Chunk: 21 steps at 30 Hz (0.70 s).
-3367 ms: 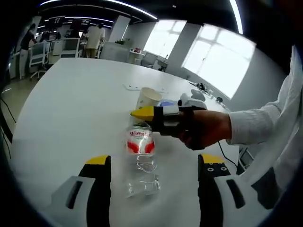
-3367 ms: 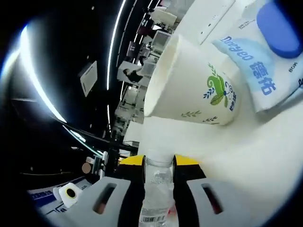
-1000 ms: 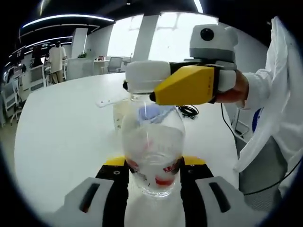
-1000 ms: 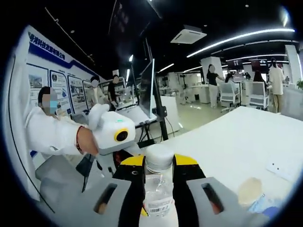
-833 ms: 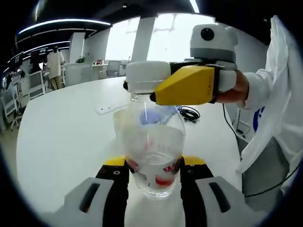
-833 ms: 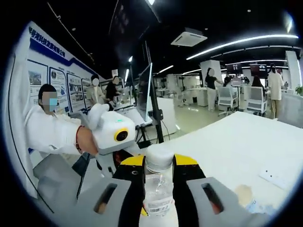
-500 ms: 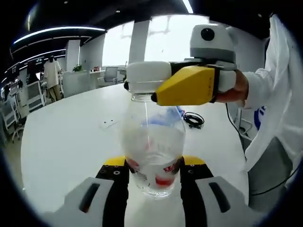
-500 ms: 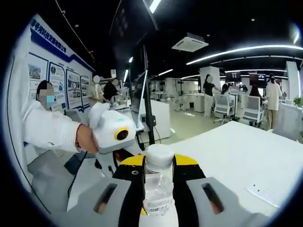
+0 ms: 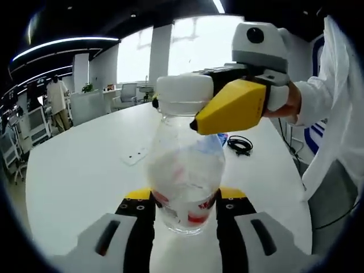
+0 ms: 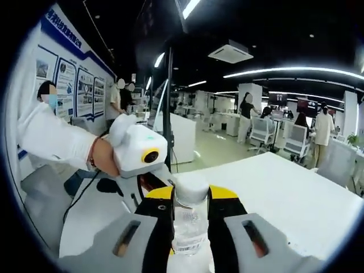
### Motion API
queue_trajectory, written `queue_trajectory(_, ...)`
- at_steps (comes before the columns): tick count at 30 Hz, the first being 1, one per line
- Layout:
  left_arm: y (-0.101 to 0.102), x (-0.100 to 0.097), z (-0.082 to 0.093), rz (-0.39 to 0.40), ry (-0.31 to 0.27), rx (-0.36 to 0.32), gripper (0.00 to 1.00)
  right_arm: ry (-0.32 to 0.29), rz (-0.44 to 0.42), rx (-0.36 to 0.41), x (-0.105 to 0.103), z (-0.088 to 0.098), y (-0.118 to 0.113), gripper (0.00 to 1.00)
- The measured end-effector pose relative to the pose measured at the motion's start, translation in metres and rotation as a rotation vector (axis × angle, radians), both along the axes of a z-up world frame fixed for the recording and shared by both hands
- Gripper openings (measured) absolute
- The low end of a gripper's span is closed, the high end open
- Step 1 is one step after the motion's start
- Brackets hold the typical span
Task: Arrange the tabletop items into an orderly group along one side of the table until the central work area is clear of visible clutter.
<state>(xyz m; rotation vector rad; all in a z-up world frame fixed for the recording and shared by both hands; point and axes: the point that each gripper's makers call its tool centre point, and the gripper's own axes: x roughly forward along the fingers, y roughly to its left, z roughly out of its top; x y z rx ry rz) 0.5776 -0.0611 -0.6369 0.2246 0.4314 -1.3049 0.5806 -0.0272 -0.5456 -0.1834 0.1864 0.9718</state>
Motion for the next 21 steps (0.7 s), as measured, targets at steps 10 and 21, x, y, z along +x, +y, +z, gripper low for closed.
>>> queue_trajectory(10, -0.008, 0.017, -0.018, -0.013, -0.011, 0.022, 0.41, -0.050, -0.014, -0.086, 0.011, -0.019, -0.005, 0.19)
queue_trajectory(21, -0.010, 0.031, -0.040, -0.014, -0.010, 0.046, 0.41, -0.066, -0.029, -0.146, 0.025, -0.042, -0.007, 0.20)
